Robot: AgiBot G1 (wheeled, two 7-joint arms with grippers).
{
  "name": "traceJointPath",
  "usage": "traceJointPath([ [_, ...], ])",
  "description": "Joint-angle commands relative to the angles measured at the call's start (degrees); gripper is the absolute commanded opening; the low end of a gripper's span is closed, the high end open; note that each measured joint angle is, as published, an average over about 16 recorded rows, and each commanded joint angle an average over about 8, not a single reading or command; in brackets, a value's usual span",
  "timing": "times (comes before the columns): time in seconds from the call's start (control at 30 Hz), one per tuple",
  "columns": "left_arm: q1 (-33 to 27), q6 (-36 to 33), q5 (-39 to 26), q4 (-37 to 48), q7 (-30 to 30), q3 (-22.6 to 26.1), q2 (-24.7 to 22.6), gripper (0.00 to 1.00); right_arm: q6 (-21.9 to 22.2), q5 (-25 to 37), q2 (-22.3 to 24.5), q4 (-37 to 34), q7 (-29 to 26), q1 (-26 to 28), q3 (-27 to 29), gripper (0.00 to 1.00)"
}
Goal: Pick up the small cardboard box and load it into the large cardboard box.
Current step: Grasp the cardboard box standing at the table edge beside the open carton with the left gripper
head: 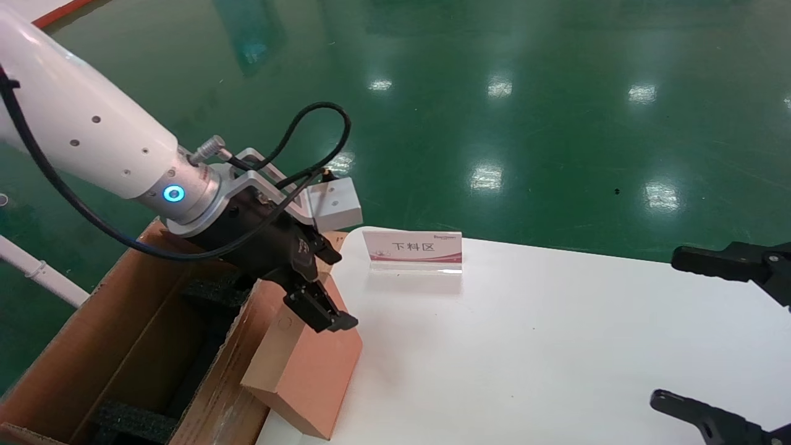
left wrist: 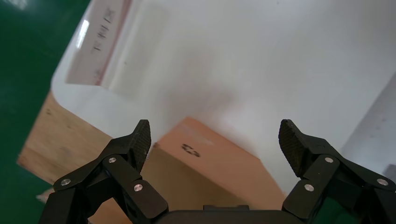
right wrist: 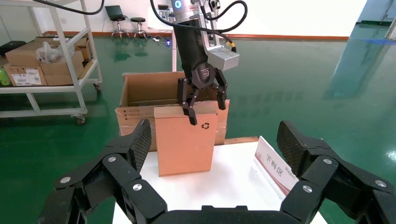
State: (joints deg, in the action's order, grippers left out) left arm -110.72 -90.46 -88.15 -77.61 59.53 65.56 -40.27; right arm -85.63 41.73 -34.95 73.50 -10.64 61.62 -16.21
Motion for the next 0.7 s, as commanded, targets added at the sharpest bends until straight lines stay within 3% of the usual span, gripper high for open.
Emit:
traceJointPath([
  [0.03, -1.54, 0.01, 0.53, -0.02, 1.51, 2.35, -0.52, 1.0, 0.0, -0.01, 0.0, 0.0, 0.0, 0.0, -0.01, 1.0],
  [0.7, -17.59, 0.09, 4.13, -0.17, 17.44, 28.83, -5.06, 1.0, 0.04, -0.06, 0.04, 0.0, 0.05, 0.02, -0.09, 1.0],
])
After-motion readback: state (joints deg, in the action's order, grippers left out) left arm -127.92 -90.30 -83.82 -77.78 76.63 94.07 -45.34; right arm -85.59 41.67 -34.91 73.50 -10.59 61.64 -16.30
